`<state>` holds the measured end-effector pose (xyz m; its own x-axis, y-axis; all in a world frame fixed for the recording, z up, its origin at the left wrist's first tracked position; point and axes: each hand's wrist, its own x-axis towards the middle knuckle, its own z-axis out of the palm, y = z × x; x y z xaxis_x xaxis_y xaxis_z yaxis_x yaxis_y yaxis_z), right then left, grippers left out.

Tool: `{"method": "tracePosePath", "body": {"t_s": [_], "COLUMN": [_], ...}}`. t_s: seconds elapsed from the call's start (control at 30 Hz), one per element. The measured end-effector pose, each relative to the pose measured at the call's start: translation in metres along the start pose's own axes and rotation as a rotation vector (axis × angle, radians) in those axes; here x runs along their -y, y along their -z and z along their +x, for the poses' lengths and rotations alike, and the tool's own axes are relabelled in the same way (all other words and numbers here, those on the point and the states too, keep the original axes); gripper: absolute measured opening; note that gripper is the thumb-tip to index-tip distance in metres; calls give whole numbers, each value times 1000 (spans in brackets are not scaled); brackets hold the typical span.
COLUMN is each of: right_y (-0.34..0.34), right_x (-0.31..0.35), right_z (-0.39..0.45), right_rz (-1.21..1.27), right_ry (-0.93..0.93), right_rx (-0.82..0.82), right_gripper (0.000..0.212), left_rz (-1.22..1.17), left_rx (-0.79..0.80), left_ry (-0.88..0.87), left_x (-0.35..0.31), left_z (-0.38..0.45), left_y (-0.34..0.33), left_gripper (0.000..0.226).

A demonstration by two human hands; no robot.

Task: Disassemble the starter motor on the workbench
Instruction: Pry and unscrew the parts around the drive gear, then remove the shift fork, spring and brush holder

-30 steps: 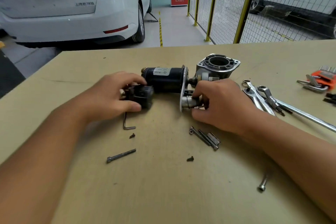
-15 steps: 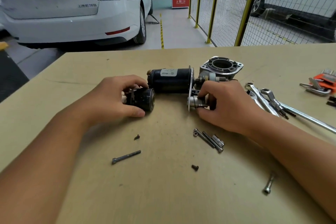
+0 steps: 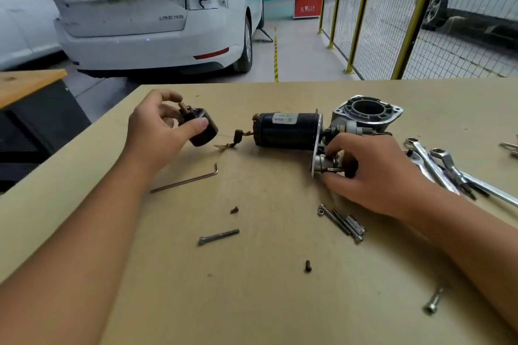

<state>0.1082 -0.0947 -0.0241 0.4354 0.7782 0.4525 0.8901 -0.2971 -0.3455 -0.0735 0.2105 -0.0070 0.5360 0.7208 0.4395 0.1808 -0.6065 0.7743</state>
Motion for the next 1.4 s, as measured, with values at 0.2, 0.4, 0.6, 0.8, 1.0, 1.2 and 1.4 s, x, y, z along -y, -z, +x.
{"method": "tracePosePath", "body": {"t_s": [0.2, 0.4, 0.6, 0.8, 1.0, 1.2, 1.4], "right_y": [0, -1, 1, 4, 1, -1, 4], "right_x": [-3, -5, -9, -10, -11, -10, -4], "right_z": [-1, -2, -1, 0, 2, 1, 0], "right_rz": [115, 192, 242, 152, 100, 101, 82], "right_ry": [-33, -67, -90, -77, -34, -60, -64], "right_rx": [15, -5, -13, 1, -17, -37, -26], "right_gripper": [39, 33, 31, 37, 43, 40, 32], "left_rz": [156, 329, 343, 163, 69, 96, 56], "left_rx": [17, -10, -51, 377, 480, 475, 481], "left_ry": [53, -67, -576, -379, -258, -264, -255], "left_x": [11, -5, -60, -76, -81, -84, -81], "left_z": [-1, -7, -38, -64, -80, -83, -80], "left_y": [-6, -13, -38, -72, -102, -107, -104], "left_gripper": [55, 62, 13, 24, 32, 27, 33]}}
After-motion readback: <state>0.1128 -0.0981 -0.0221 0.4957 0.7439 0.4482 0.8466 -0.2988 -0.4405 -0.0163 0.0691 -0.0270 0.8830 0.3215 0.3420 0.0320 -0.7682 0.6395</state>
